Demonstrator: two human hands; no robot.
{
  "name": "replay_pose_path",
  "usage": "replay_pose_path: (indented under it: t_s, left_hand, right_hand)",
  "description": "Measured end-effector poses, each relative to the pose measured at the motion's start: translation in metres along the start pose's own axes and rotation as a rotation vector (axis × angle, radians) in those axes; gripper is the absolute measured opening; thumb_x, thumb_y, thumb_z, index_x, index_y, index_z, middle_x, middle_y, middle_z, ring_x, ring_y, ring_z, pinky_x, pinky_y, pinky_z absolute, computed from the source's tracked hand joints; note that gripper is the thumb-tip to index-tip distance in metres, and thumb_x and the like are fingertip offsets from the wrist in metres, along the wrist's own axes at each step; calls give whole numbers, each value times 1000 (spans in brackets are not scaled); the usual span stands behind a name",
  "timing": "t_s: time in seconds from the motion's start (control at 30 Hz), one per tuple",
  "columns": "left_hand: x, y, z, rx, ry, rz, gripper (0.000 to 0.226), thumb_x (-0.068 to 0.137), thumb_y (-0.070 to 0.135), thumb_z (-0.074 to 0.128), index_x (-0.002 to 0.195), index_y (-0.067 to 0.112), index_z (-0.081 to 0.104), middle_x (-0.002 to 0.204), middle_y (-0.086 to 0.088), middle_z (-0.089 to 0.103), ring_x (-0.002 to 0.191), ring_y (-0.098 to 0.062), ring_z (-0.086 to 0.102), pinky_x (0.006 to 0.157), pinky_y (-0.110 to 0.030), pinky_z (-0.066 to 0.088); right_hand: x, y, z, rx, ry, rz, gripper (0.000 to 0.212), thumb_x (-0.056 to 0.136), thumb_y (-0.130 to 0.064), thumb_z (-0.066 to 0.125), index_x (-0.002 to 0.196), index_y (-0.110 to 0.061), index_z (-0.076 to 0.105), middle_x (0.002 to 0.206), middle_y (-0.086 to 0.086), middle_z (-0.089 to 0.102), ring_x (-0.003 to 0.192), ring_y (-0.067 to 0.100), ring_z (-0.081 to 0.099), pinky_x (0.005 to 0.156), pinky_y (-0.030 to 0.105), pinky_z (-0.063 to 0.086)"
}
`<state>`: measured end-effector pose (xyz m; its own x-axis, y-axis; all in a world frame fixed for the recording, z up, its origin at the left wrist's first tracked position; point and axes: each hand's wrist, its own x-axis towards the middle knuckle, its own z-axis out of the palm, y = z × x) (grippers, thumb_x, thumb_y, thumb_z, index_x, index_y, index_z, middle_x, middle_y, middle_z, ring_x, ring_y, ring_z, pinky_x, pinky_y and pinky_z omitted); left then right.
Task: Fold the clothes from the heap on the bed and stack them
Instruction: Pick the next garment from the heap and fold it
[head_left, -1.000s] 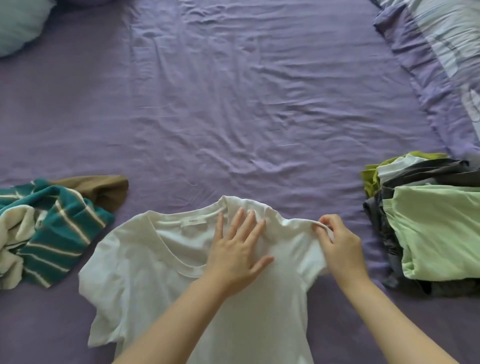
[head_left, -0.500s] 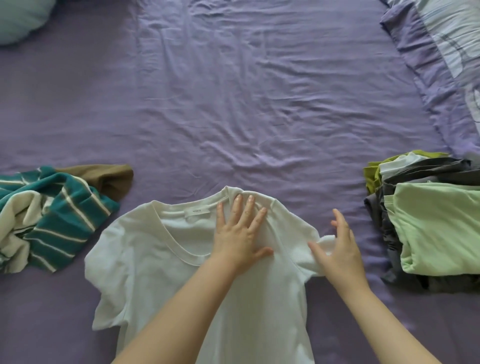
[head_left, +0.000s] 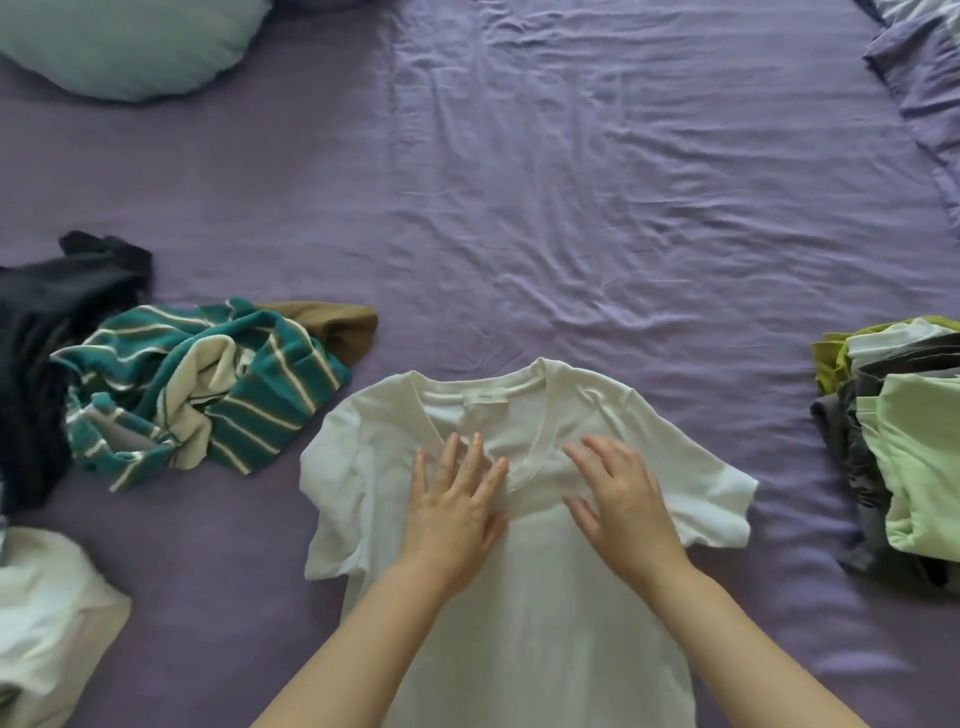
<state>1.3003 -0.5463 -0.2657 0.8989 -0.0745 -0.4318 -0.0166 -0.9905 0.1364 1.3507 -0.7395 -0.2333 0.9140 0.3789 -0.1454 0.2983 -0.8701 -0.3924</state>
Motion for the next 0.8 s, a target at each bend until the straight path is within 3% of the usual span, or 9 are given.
replay_pose_path:
  t_s: [0.13,0.2,0.27,0.33,0.4,0.47,0.53,0.63,0.8]
  left_hand:
    - [-22,-37,-12,13,18,-48,60,96,44,41,150,33,19,161,-8,-4,148,-30,-8,114,-55,-8]
    - [-33,-56,-24,33,146,-52,60,82,30,68,139,25,48,154,-17,28,143,-38,24,112,-62,19]
    - [-44,-78,-29,12,329,-108,72,65,24,84,131,17,58,141,-19,48,131,-39,44,103,-62,36]
    - [-52,-100,-33,-174,403,-282,84,69,29,82,142,14,43,144,-16,44,134,-36,42,109,-54,33]
    - [-54,-119,-35,-560,326,-483,87,77,34,76,148,14,30,142,-9,46,132,-29,41,111,-45,33]
    - [-54,-133,-38,-941,216,-571,68,78,32,76,136,13,48,127,-6,58,118,-26,52,101,-44,43]
    - [-58,-140,-41,-1018,203,-496,34,78,27,76,104,9,66,103,-5,66,100,-22,59,88,-41,49]
    - [-66,-144,-44,-1110,250,-372,15,77,23,75,78,18,61,77,10,58,76,-7,53,70,-25,45]
    - [-72,-151,-49,-1225,151,-251,22,78,28,72,88,22,54,83,9,58,76,-8,53,70,-26,45]
  right_hand:
    - [9,-51,44,-123,-301,-141,65,87,-40,61,145,-29,34,157,4,18,146,28,10,113,51,12]
    - [16,-66,58,-197,-299,-81,65,90,-50,49,147,-34,22,159,-1,4,147,23,-4,113,53,-1]
    - [24,-80,63,-198,-237,-34,63,91,-49,49,147,-31,25,159,2,5,147,24,-4,113,53,-3]
    - [33,-96,64,-163,-164,-84,59,91,-38,54,145,-25,34,159,5,12,147,26,0,115,50,-3]
    - [43,-115,66,-129,-119,-199,54,90,-29,57,141,-20,41,156,7,23,146,27,8,116,48,3]
    - [55,-133,70,-126,-155,-318,51,92,-28,54,141,-18,42,155,8,26,146,28,12,116,46,7]
    - [65,-145,75,-178,-266,-395,54,96,-36,46,146,-22,31,158,3,18,147,23,6,116,43,3]
    - [78,-147,81,-198,-405,-362,61,96,-49,39,149,-29,19,159,-4,10,147,17,3,116,40,6]
    - [79,-143,83,-149,-440,-323,65,93,-59,32,150,-31,16,159,-7,9,147,12,-1,117,40,5]
